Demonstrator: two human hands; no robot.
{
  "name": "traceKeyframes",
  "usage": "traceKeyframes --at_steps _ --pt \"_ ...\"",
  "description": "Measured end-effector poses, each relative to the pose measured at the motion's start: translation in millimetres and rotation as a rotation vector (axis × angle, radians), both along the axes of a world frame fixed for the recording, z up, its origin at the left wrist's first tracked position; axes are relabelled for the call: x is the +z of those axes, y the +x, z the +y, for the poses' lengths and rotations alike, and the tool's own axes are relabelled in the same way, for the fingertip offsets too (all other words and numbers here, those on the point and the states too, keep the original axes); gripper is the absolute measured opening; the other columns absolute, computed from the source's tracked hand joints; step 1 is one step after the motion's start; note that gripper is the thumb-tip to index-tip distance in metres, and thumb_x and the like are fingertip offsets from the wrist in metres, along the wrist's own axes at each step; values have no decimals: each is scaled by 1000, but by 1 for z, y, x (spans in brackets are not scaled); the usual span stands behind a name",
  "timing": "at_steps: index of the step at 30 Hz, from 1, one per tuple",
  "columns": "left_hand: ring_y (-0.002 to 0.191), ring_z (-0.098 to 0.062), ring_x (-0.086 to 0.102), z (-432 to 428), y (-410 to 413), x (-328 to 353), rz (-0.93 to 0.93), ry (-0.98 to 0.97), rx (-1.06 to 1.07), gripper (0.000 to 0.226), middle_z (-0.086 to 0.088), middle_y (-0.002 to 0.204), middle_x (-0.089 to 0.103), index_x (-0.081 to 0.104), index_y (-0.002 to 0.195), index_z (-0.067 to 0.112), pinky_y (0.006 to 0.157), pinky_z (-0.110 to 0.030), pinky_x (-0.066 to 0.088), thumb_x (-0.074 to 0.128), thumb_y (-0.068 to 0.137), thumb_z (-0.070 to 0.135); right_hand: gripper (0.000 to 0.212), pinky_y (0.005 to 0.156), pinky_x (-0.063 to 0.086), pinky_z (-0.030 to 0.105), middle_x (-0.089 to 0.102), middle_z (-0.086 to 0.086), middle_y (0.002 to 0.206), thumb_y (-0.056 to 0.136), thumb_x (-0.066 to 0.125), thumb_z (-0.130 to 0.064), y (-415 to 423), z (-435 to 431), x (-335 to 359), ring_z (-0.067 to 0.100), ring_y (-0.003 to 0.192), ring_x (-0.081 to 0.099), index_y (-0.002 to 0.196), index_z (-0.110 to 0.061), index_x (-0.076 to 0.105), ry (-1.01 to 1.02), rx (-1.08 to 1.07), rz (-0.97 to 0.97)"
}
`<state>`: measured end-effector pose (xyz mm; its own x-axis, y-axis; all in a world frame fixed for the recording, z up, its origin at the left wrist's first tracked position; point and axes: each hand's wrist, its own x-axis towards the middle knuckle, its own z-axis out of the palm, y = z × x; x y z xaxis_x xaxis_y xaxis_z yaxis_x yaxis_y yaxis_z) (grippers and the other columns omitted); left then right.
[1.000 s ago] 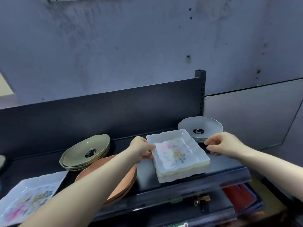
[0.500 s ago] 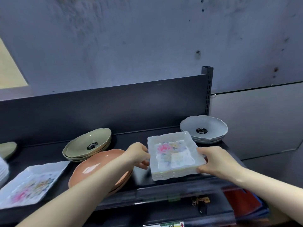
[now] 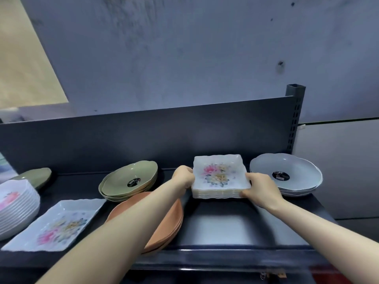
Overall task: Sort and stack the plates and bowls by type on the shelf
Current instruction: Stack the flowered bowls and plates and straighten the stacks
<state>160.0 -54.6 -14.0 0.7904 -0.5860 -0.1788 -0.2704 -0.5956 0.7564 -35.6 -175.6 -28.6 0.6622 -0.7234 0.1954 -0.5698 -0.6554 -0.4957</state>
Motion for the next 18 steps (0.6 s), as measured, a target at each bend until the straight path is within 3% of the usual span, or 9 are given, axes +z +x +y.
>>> traceKeyframes --at_steps 4,8,11,14,16,18 --pt "71 -20 30 -9 6 -2 31 -14 -24 32 -6 73 43 60 76 21 51 -25 19 40 67 -3 18 59 36 32 62 4 77 66 68 -18 11 -13 -2 31 82 59 81 -9 63 -2 -16 -18" --pt "69 -19 38 -12 16 -1 82 -45 -37 35 -7 74 51 68 79 13 55 -26 31 41 65 -6 20 58 33 32 56 2 73 67 70 -21 16 -16 0 28 76 53 76 -8 57 -6 -22 45" --pt "75 -20 45 0 18 12 101 -78 -80 33 -8 85 52 58 84 20 67 -29 43 51 65 -6 15 60 40 35 61 7 77 69 64 -15 11 -10 5 35 80 57 77 -7 54 -83 8 64" --pt "94 -22 62 29 28 32 -36 -138 -100 36 -7 105 64 66 107 19 88 -30 51 59 77 0 27 77 50 38 70 12 102 75 63 -6 9 10 13 35 98 62 102 -3 66 -219 48 -23" --pt "111 -18 62 61 39 45 -180 -115 -94 46 -3 120 66 62 126 14 98 -31 49 58 80 5 36 86 51 36 72 7 112 79 63 -7 16 35 21 29 106 64 114 -6 68 -132 79 -108" --pt "112 -16 62 96 55 50 -287 -66 -77 46 1 120 67 63 125 14 100 -30 47 55 81 6 29 85 52 32 75 5 103 80 61 -12 29 63 26 24 99 68 107 -5 71 45 150 -109"
